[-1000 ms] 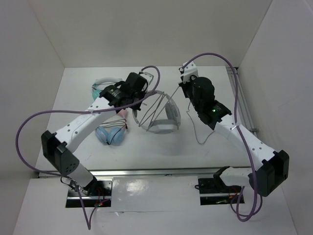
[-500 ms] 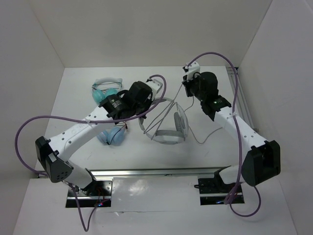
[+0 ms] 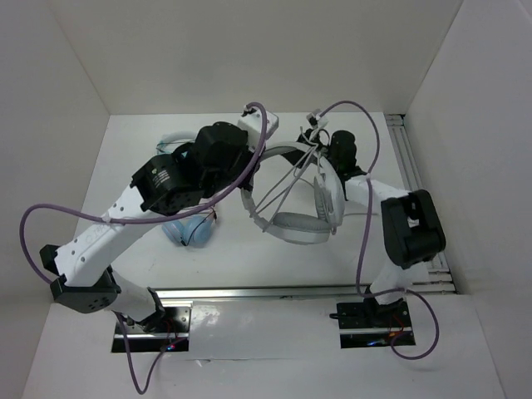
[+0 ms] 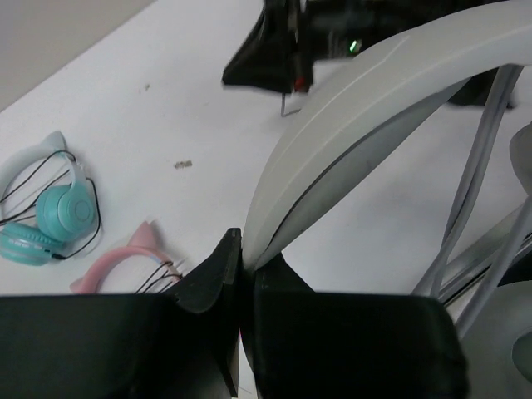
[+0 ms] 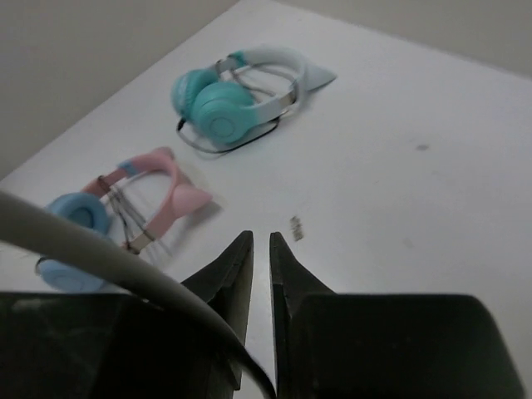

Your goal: Wrap the headphones

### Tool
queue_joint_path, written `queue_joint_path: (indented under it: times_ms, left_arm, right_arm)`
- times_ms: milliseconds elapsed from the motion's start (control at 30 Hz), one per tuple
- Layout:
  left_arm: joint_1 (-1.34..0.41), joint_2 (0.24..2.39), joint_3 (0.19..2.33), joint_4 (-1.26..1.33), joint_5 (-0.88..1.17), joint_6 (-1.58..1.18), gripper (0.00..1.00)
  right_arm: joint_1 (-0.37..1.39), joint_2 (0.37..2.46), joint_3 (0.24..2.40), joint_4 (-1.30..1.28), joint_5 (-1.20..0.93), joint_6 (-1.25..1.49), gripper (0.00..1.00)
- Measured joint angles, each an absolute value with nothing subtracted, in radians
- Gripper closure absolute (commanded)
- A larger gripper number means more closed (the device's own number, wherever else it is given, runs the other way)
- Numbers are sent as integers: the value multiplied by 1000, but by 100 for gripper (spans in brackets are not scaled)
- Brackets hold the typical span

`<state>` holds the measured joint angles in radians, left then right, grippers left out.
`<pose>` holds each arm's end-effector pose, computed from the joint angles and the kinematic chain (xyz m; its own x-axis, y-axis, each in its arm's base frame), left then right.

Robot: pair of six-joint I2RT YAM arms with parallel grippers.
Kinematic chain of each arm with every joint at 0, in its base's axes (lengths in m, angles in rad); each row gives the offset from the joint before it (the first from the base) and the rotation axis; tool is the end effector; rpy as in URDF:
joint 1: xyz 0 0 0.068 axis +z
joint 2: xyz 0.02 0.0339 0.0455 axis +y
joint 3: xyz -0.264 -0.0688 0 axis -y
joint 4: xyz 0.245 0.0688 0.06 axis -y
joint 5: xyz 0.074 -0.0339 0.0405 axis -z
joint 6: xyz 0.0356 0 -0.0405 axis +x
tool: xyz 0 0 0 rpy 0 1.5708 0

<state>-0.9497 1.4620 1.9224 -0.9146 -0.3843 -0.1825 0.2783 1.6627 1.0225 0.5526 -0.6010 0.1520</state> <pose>0.1740 -0.2202 0.4916 -0.3523 0.2032 -0.9135 0.5023 0.8647 -0.0013 0.3594 0.1236 0.2691 -0.1995 0.0729 -0.9772 -0.7466 0.6346 0.1997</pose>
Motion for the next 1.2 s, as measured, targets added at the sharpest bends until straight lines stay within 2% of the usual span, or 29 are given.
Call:
queue_joint_path:
  times_ms: [100, 267, 500, 567, 633, 733, 833, 1033, 1200]
  left_arm:
    - [-966, 1447, 1938, -875, -416, -214, 100]
    - [-971, 1427, 1951, -857, -533, -269, 100]
    - [-957, 1442, 2046, -847, -805, -297, 100]
    - [-928, 1451, 2074, -815, -850, -298, 100]
    - [-876, 1476, 2117, -803, -864, -300, 100]
    - [-756, 1571, 2231, -824, -853, -321, 100]
    - [-656, 1699, 2345, -838, -815, -336, 100]
    - [-508, 1836, 2365, -836, -725, -380, 100]
    - [-420, 1887, 2330, -838, -730, -422, 100]
  right_arm:
    - [301, 1809, 986, 790, -694, 320, 74]
    - [331, 2070, 935, 1094, -791, 578, 74]
    - [355, 2130, 815, 1220, -828, 691, 74]
    - [369, 2121, 770, 1247, -827, 691, 74]
    - [386, 2111, 725, 1267, -827, 687, 87]
    - [412, 2099, 668, 1291, -826, 689, 99]
    - [445, 2078, 606, 1301, -823, 690, 99]
    - [503, 1941, 488, 1292, -799, 658, 100]
    - [646, 1599, 476, 1099, -636, 507, 100]
